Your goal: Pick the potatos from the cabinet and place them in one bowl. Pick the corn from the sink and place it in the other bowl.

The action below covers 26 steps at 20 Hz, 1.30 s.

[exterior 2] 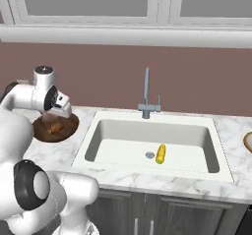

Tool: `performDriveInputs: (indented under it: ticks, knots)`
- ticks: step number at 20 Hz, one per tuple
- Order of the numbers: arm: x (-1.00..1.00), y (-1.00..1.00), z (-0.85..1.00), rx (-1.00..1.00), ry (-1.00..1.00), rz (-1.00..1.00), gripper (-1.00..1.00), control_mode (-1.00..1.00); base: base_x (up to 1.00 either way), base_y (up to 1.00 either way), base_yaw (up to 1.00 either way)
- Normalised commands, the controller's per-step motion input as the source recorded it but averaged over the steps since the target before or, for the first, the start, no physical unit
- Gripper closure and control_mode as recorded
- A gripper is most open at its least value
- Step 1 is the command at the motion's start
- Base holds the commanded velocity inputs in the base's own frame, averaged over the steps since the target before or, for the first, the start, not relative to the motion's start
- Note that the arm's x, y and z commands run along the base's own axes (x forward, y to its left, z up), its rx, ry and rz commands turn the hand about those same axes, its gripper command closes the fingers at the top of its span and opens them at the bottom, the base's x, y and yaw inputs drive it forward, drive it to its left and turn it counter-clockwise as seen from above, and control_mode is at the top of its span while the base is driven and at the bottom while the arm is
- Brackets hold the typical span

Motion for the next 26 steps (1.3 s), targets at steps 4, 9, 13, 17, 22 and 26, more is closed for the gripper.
performDriveInputs:
  ticks: [4,9,13,17,22,26]
  knots:
    - [0.42,0.3,-0.43,-0.12,-0.05,0.0,1.0,-1.0,0.0,0.0,0.0]
    - [0.23,0.26,-0.54,-0.05,-0.02,0.0,1.0,-1.0,0.0,0.0,0.0]
    - [0.2,0.15,-0.45,0.0,0.0,0.02,1.0,-1.0,0.0,0.0,0.0]
    - [0.22,0.02,-0.13,0.0,0.0,0.03,1.0,-1.0,0.0,0.0,0.0]
    - [0.55,0.0,-0.04,0.0,0.0,0.01,1.0,-1.0,0.0,0.0,0.0]
    - [0.43,0.05,0.0,0.0,0.02,0.0,1.0,-1.0,0.0,0.0,0.0]
